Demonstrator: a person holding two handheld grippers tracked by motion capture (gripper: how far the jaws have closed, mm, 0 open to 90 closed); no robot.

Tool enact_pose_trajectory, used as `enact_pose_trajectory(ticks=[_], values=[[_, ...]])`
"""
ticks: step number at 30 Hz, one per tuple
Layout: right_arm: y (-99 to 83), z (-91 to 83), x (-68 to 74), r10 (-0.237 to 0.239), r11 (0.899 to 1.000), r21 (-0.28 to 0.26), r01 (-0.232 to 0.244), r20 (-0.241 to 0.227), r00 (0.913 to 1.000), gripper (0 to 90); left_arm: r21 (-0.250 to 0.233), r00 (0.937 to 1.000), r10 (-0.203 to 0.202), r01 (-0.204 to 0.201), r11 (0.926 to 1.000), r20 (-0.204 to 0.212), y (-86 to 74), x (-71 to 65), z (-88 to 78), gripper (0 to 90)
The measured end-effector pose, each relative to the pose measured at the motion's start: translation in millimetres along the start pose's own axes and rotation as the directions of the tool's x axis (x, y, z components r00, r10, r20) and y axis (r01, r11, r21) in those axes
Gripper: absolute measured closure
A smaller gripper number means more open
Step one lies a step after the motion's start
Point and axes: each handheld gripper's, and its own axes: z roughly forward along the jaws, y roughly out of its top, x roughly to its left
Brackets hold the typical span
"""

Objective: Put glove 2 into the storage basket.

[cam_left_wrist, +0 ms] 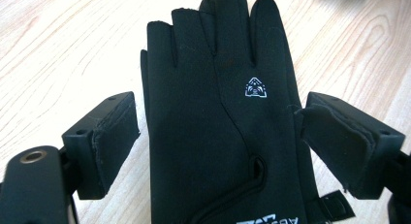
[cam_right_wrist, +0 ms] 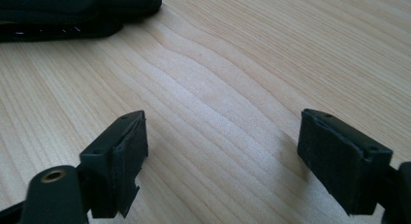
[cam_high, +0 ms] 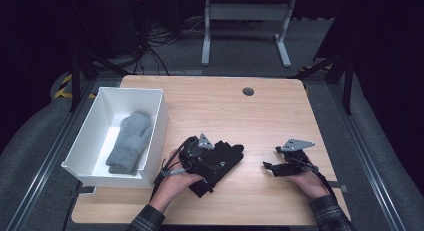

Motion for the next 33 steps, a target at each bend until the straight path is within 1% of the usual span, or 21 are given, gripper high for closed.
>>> enact_pose_trajectory(ticks=[3, 4, 6, 7, 9, 11, 12, 15, 17, 18, 20, 23, 25, 28, 31, 33], values=[[0.0, 0.0, 0.0, 0.000, 1.000, 0.000, 0.000, 0.000, 1.0000, 19.0, 0.022, 1.0000, 0.005, -0.005, 0.9998, -0.003, -0.3, -3.4, 5.9, 14.2], [0.0, 0.0, 0.0, 0.000, 1.000, 0.000, 0.000, 0.000, 1.0000, 19.0, 0.023, 0.9999, 0.013, -0.013, 0.9996, -0.002, -0.3, -3.6, 8.0, 14.1], [0.0, 0.0, 0.0, 0.000, 1.000, 0.000, 0.000, 0.000, 1.0000, 19.0, 0.046, 0.9998, 0.021, -0.021, 0.9987, 0.002, -0.8, -5.1, 13.0, 13.9], [0.0, 0.0, 0.0, 0.000, 1.000, 0.000, 0.000, 0.000, 1.0000, 19.0, 0.048, 0.9997, 0.022, -0.021, 0.9986, -0.006, -1.5, -5.9, 15.1, 13.9], [0.0, 0.0, 0.0, 0.000, 1.000, 0.000, 0.000, 0.000, 1.0000, 19.0, 0.056, 0.9996, 0.027, -0.026, 0.9981, -0.009, -2.3, -6.3, 18.5, 13.1], [0.0, 0.0, 0.0, 0.000, 1.000, 0.000, 0.000, 0.000, 1.0000, 19.1, 0.070, 0.9996, 0.027, -0.026, 0.9972, -0.007, -3.3, -5.6, 21.2, 12.8], [0.0, 0.0, 0.0, 0.000, 1.000, 0.000, 0.000, 0.000, 1.0000, 19.1, 0.068, 0.9996, 0.024, -0.023, 0.9974, -0.012, -4.1, -5.4, 23.1, 12.7], [0.0, 0.1, 0.0, 0.000, 1.000, -0.001, 0.000, -0.002, 1.0000, 19.0, 0.084, 0.9995, 0.023, -0.021, 0.9963, -0.020, -6.6, -3.8, 28.3, 11.5], [0.0, 0.0, 0.0, 0.000, 1.000, 0.000, 0.000, 0.000, 1.0000, 19.0, 0.099, 0.9996, 0.025, -0.023, 0.9948, -0.013, -8.0, -2.2, 31.6, 10.6], [0.0, 0.0, 0.0, 0.000, 1.000, 0.000, 0.000, 0.000, 1.0000, 19.0, 0.099, 0.9996, 0.025, -0.023, 0.9948, -0.013, -8.0, -2.2, 31.6, 10.2], [0.0, 0.1, 0.0, 0.000, 1.000, -0.001, 0.000, -0.002, 1.0000, 19.0, 0.094, 0.9999, 0.007, -0.008, 0.9955, 0.010, -9.9, 0.3, 33.7, 10.1], [-0.1, 0.1, 0.0, 0.000, 1.000, -0.001, 0.000, -0.002, 1.0000, 19.0, 0.093, 0.9999, 0.006, -0.008, 0.9956, 0.016, -10.6, 1.3, 34.1, 10.2], [0.0, 0.0, 0.0, -0.001, 1.000, 0.001, 0.001, 0.000, 1.0000, 19.0, 0.082, 0.9999, 0.002, -0.004, 0.9966, 0.016, -12.5, 1.0, 34.9, 10.2], [0.0, 0.1, 0.0, -0.001, 1.000, 0.000, 0.001, -0.002, 1.0000, 19.0, 0.080, 0.9996, -0.004, 0.002, 0.9968, 0.028, -13.9, 2.3, 34.7, 11.1], [-0.1, 0.1, 0.0, -0.001, 1.000, -0.001, 0.001, -0.002, 1.0000, 19.1, 0.083, 0.9996, 0.006, -0.008, 0.9965, 0.028, -13.8, 2.4, 33.8, 15.1], [-0.1, 0.1, 0.1, 0.000, 1.000, -0.001, 0.000, -0.002, 1.0000, 19.0, 0.082, 0.9997, 0.006, -0.008, 0.9966, 0.024, -13.9, 1.9, 33.1, 18.3]])
